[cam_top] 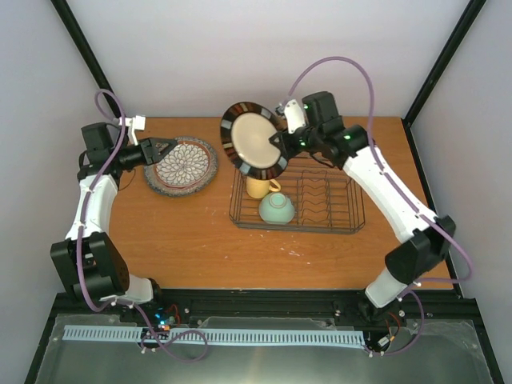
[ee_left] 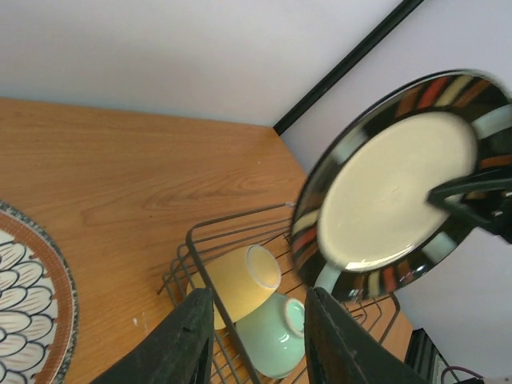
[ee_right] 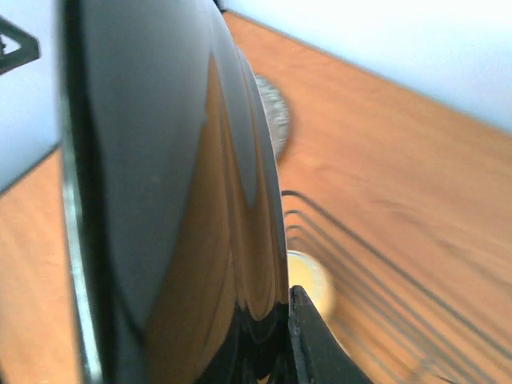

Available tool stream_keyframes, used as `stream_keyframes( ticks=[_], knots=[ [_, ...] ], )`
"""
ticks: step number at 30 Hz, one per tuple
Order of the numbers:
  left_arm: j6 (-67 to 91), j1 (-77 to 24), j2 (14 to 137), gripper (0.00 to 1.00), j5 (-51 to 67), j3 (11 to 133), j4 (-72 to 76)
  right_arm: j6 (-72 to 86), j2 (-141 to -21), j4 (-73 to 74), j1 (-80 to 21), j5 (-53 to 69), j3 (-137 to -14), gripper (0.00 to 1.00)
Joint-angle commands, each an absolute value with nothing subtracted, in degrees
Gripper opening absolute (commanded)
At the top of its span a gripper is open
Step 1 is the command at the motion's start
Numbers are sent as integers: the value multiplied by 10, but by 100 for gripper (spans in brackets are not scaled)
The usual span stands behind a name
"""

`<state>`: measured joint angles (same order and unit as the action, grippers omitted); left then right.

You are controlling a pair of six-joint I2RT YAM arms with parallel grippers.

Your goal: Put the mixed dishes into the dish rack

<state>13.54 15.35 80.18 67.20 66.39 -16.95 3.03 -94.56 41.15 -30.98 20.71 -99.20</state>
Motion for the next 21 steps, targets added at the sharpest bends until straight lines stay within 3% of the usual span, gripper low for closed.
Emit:
stream_keyframes(
  ticks=[1, 11, 21],
  knots=[
    [96, 152, 818, 31, 653, 687, -189, -79, -839, 375, -287, 91, -1022, 3],
    [87, 153, 845, 28, 657, 671, -176, -237, -733, 351, -250, -14, -959, 3],
    [76, 157, 873, 24, 657, 658, -173, -345, -618, 301, -228, -23, -814, 3]
  ],
)
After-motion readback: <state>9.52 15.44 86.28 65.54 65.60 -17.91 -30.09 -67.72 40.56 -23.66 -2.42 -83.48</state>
